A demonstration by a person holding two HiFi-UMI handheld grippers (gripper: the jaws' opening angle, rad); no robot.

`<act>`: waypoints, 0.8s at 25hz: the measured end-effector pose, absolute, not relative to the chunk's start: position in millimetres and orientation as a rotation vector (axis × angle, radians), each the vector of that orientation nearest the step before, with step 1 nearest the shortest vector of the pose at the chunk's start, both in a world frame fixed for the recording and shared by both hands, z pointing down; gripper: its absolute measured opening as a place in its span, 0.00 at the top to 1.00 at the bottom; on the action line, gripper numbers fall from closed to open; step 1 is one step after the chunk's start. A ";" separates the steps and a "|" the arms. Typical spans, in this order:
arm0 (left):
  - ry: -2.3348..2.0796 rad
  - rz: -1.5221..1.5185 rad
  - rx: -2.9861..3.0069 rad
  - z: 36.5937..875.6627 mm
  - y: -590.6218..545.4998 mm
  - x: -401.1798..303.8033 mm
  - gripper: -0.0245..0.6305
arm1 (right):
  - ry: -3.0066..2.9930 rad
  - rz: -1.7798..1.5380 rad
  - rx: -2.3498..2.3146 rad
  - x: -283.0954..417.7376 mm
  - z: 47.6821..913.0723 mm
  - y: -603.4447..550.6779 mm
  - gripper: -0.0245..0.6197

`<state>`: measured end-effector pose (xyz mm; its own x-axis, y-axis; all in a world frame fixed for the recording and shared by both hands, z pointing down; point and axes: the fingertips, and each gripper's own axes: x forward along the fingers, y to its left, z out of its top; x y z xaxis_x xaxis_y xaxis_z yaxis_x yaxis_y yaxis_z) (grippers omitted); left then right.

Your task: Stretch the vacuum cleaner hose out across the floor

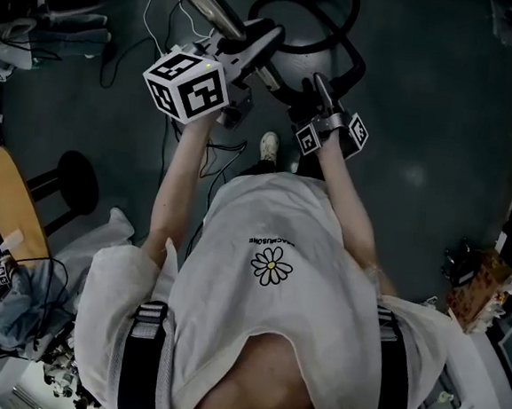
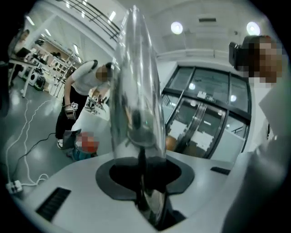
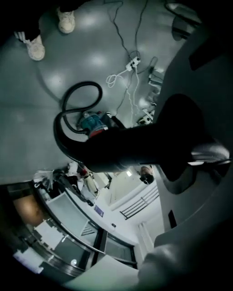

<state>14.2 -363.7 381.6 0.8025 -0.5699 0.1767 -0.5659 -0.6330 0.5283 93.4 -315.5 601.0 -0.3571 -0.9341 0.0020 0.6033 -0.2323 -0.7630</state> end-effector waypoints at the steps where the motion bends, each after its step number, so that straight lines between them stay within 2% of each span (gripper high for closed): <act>1: -0.816 0.097 2.403 391.2 -360.6 18.4 0.83 | 0.814 -1.775 -0.631 103.9 606.3 -315.8 0.76; 5: -0.781 0.293 2.325 416.0 -348.6 31.8 0.80 | 0.858 -1.686 -0.783 147.4 609.0 -326.1 0.76; 14: -0.724 0.206 2.369 419.8 -324.5 24.9 0.78 | 0.886 -1.620 -0.836 167.2 594.8 -346.7 0.76; 20: -0.706 0.024 2.343 409.5 -319.1 14.0 0.77 | 1.031 -1.590 -0.816 178.0 561.6 -362.6 0.76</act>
<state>14.0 -319.1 409.5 0.8527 -0.4822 0.2011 -0.4946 -0.6211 0.6080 178.0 -362.6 561.6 -0.2424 -0.9701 0.0083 0.3884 -0.1049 -0.9155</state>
